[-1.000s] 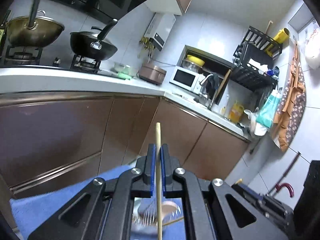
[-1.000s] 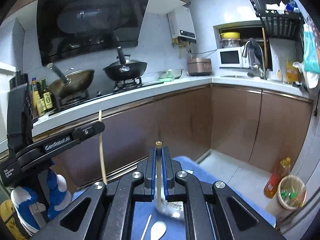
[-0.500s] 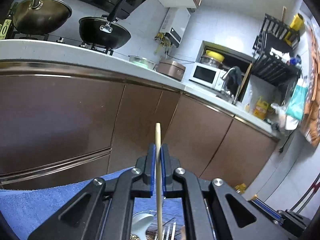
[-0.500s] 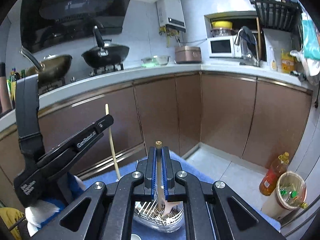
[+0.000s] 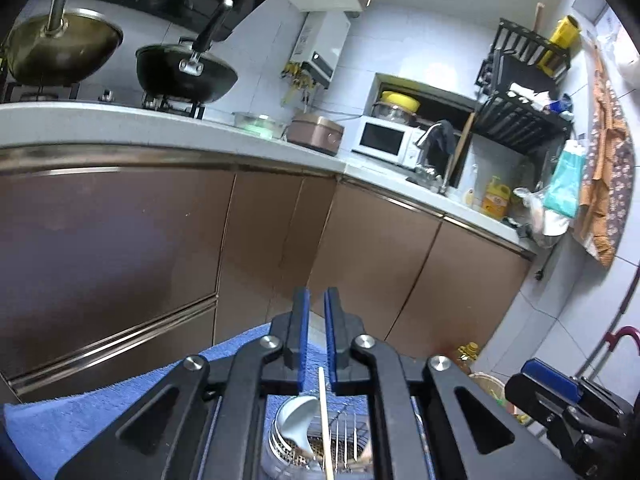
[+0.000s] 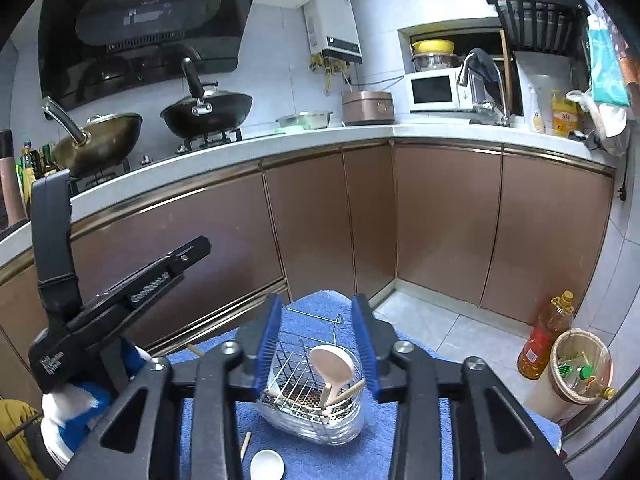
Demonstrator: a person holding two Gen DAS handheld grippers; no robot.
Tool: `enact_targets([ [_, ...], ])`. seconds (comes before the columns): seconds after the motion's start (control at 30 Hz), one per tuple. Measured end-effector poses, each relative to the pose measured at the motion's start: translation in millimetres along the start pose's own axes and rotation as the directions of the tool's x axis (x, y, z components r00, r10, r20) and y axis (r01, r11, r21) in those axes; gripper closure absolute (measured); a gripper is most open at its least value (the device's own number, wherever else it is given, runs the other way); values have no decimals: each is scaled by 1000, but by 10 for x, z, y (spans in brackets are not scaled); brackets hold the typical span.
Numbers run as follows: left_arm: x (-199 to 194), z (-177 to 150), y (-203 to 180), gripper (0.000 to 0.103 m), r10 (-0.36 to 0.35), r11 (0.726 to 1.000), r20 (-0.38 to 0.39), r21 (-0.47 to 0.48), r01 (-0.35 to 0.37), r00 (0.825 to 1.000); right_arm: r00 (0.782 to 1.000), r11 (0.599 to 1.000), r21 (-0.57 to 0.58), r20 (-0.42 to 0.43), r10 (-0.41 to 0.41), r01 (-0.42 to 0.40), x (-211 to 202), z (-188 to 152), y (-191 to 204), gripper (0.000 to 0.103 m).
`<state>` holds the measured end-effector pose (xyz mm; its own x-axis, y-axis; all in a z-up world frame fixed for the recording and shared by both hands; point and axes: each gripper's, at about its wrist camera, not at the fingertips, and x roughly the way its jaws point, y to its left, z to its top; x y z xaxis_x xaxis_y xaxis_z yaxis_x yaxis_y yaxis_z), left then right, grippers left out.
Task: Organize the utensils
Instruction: 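Open both tools and withdraw them from the holder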
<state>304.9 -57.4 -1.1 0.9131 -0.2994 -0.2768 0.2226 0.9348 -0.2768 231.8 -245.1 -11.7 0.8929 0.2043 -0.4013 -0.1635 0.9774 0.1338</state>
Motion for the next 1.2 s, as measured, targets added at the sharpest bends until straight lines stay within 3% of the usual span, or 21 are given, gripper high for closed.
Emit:
enact_targets([
  [0.1, -251, 97, 5, 94, -17, 1000, -8, 4, 17, 1000, 1000, 1000, -6, 22, -5, 5, -223, 13, 70, 57],
  [0.17, -368, 133, 15, 80, -40, 999, -30, 2, 40, 999, 999, 1000, -4, 33, -3, 4, -368, 21, 111, 55],
  [0.23, -499, 144, 37, 74, -51, 999, -63, 2, 51, 997, 999, 1000, -5, 45, 0, 0, -537, 32, 163, 54],
  [0.47, -659, -125, 259, 73, -92, 995, -194, -41, 86, 977, 997, 1000, 17, 79, 22, -24, -1014, -81, 211, 49],
  [0.63, -524, -526, 408, 73, -101, 994, -289, -63, 86, 952, 997, 996, 90, 69, 22, -28, -1107, -249, 48, 48],
  [0.87, -223, -1008, 128, 73, -42, 993, -344, 90, 78, 938, 1000, 984, 175, 3, 7, -8, -970, -541, -244, 48],
  [1.1, 180, -1199, 125, 74, -13, 997, -418, 65, 45, 908, 999, 972, 236, -45, -5, 15, -828, -746, -513, 48],
  [1.2, 279, -1255, 133, 84, -12, 997, -445, 65, 45, 896, 998, 966, 259, -62, -10, 26, -775, -817, -616, 48],
])
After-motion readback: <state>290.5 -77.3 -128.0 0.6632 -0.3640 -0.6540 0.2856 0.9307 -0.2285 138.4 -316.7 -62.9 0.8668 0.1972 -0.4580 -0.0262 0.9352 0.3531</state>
